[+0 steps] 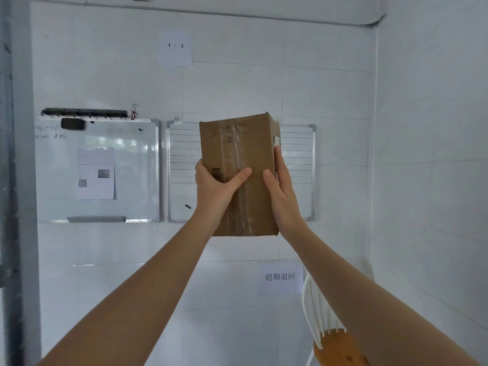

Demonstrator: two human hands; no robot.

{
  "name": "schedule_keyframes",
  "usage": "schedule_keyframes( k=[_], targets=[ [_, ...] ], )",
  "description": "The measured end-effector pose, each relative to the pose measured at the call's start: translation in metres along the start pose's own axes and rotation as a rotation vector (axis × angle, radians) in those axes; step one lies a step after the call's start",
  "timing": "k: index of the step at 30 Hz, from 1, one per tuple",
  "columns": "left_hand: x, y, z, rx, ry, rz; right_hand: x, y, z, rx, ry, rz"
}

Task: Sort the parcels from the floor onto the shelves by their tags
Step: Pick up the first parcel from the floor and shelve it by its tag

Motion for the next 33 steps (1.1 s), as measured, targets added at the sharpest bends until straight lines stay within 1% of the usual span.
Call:
schedule_keyframes(
  k=[3, 5, 7, 9, 11, 13, 15, 16, 20, 22, 25, 26, 28, 30, 33],
  targets=[
    [0.001, -0.005, -0.002, -0.052, 0.021, 0.02, 0.001, -0.004, 0.0, 0.001, 0.023, -0.024],
    [0.001, -0.009, -0.004, -0.032, 0.025, 0.026, 0.0, -0.009, 0.0, 0.007, 0.047, -0.018],
    [-0.001, -0.014, -0.006, -0.011, 0.034, 0.03, 0.0, -0.013, 0.001, 0.001, 0.058, 0.041],
    [-0.003, -0.017, -0.006, 0.005, 0.043, 0.032, -0.001, -0.017, 0.001, -0.053, 0.075, 0.076],
    [-0.002, -0.019, -0.006, 0.059, 0.059, 0.038, -0.003, -0.021, -0.001, -0.086, 0.138, 0.09],
    [0.001, -0.018, -0.006, 0.14, 0.123, 0.04, -0.004, -0.023, -0.004, -0.073, 0.217, -0.01],
    [0.004, -0.013, -0.005, 0.173, 0.209, -0.073, -0.007, -0.023, -0.003, -0.094, 0.248, -0.061],
    [0.004, -0.008, -0.005, 0.169, 0.221, -0.128, -0.007, -0.022, -0.002, -0.127, 0.244, -0.054],
    [0.001, 0.004, -0.003, 0.16, 0.055, -0.216, -0.015, -0.019, 0.006, -0.203, 0.24, 0.041],
    [0.001, 0.003, -0.005, 0.152, 0.032, -0.233, -0.017, -0.021, 0.008, -0.227, 0.247, 0.058],
    [0.004, -0.007, -0.015, 0.172, 0.01, 0.001, -0.012, -0.031, 0.006, -0.191, 0.213, 0.072],
    [0.005, -0.011, -0.016, 0.202, 0.003, 0.081, -0.01, -0.034, 0.005, -0.165, 0.205, 0.056],
    [0.008, -0.017, -0.021, 0.28, -0.036, 0.154, -0.006, -0.035, 0.003, -0.1, 0.197, 0.02],
    [0.013, -0.019, -0.023, 0.344, -0.083, 0.175, -0.004, -0.035, -0.002, -0.019, 0.216, -0.083],
    [0.015, -0.014, -0.017, 0.399, -0.133, 0.205, 0.0, -0.035, -0.008, 0.055, 0.251, -0.383]
  ],
)
Point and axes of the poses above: each hand's wrist, its own z-axis away from the middle knuckle, its own y-axis out of the palm, x = y × z, the point moved 1 cm from there along -z, towards the middle knuckle, and after that the axes turned 15 degrees about -y, right-handed, at the moved point
